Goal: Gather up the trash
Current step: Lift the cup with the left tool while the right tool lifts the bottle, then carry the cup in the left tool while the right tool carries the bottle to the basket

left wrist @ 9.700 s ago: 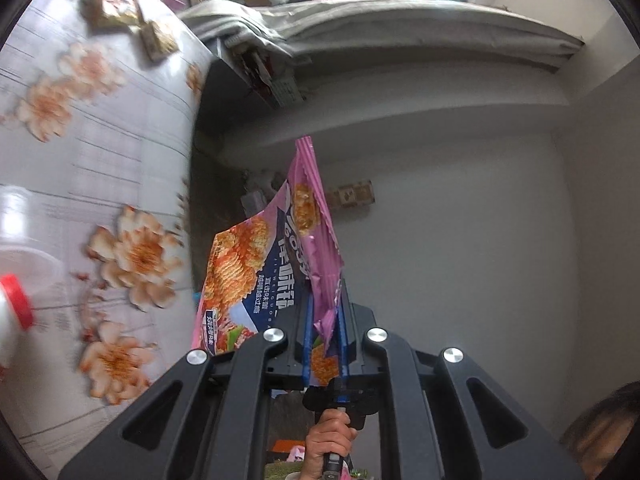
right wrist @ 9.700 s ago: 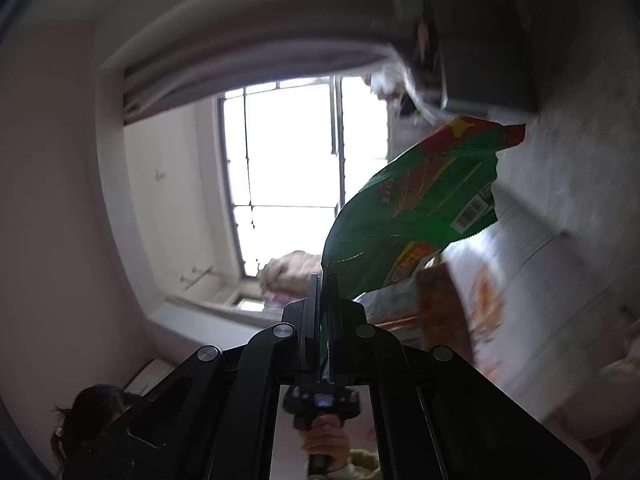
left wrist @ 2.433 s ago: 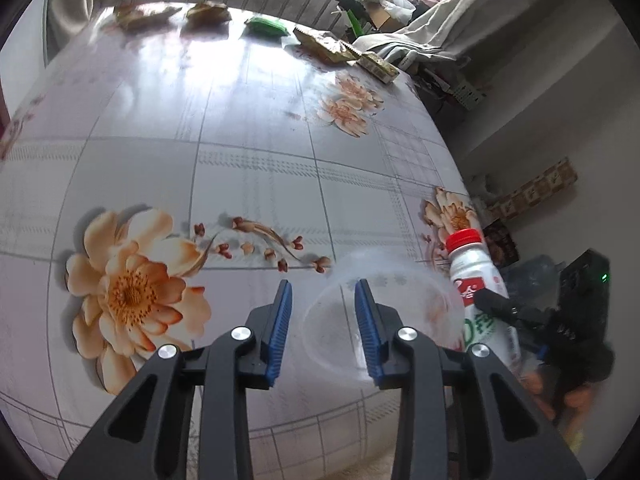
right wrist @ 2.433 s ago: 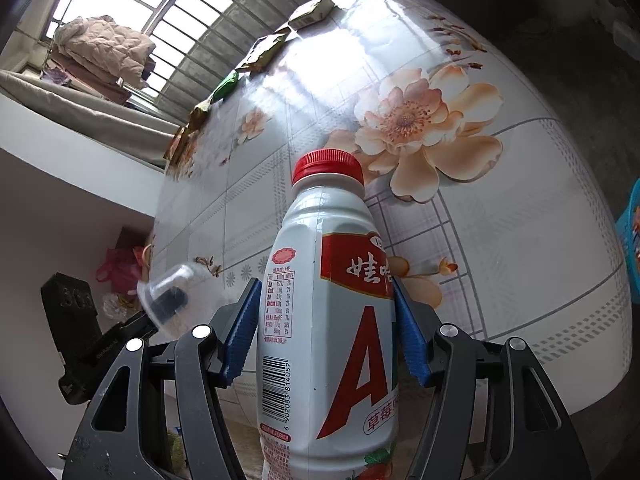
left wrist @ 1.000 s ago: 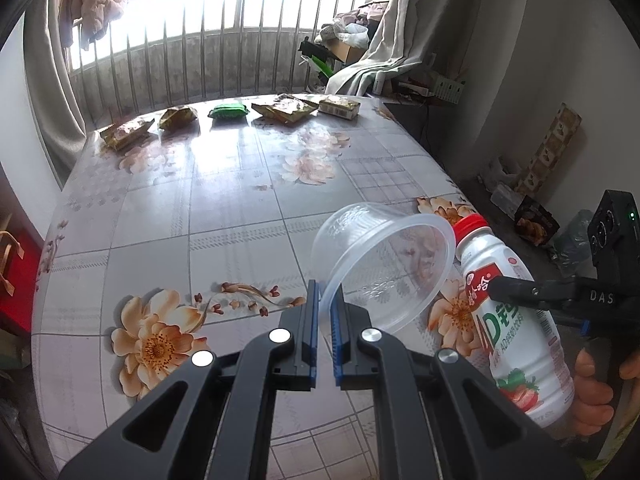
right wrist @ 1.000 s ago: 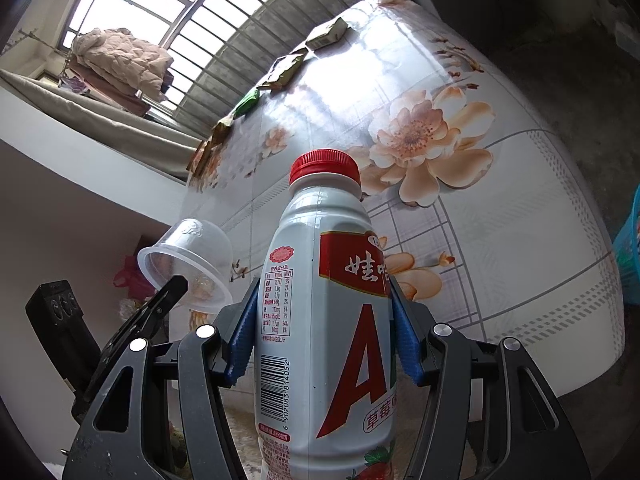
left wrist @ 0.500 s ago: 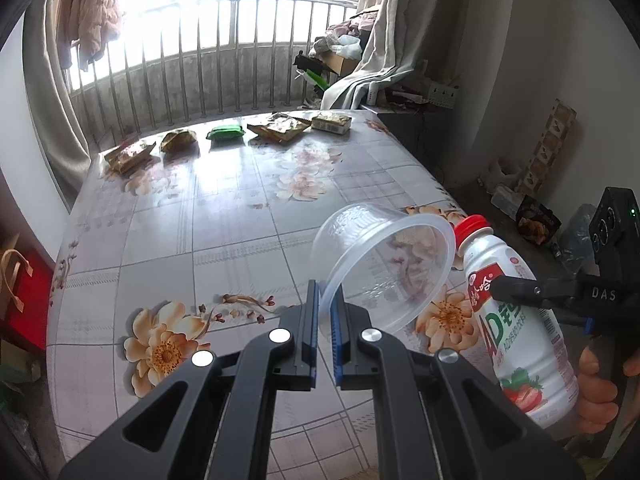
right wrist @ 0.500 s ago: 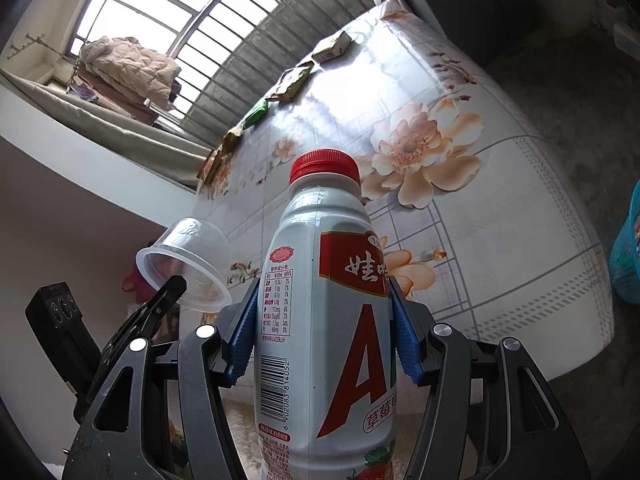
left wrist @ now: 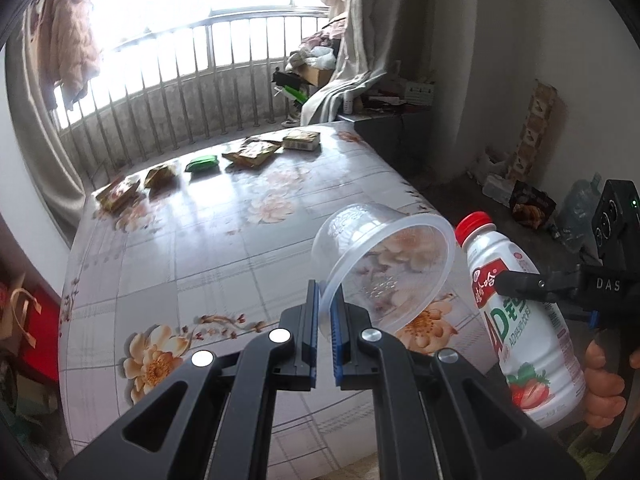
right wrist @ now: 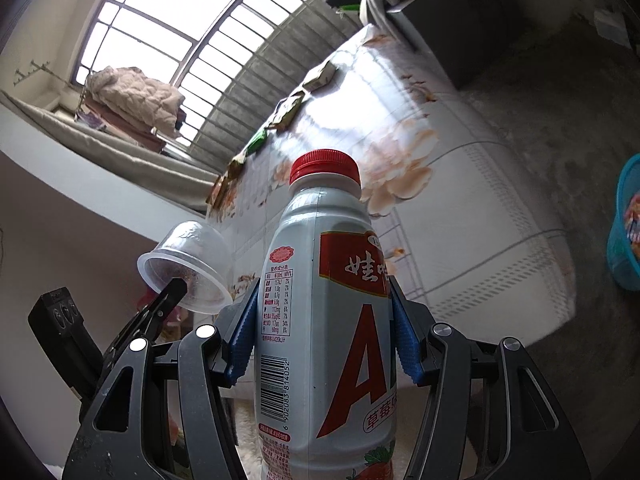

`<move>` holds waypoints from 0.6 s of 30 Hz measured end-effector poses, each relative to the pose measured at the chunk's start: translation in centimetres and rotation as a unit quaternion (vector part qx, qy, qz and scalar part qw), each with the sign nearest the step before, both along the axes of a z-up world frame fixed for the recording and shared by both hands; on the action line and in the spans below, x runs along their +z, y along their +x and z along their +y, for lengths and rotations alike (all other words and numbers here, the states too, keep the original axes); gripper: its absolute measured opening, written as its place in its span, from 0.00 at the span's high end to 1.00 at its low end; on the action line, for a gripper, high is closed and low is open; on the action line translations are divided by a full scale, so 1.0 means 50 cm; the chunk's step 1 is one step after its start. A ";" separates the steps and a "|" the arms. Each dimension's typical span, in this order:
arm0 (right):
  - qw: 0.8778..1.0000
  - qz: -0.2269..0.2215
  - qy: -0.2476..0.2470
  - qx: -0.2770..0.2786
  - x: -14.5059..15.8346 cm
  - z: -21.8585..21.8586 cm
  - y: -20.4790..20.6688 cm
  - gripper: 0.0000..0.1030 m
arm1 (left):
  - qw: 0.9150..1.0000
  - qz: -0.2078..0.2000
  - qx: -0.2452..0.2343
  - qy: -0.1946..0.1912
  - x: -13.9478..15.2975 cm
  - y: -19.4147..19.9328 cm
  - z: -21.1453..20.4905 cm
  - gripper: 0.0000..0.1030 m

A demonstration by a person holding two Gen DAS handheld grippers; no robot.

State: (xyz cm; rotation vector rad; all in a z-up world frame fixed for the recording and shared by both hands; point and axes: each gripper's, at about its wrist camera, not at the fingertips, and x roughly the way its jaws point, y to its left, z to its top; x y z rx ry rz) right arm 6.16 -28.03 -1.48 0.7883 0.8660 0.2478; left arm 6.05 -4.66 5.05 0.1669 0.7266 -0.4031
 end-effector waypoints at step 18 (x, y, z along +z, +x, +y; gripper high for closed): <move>0.986 0.037 0.068 -0.150 -0.102 -0.195 -0.201 0.46 | 0.978 0.037 -0.203 -0.014 -0.009 -0.020 -0.315 0.95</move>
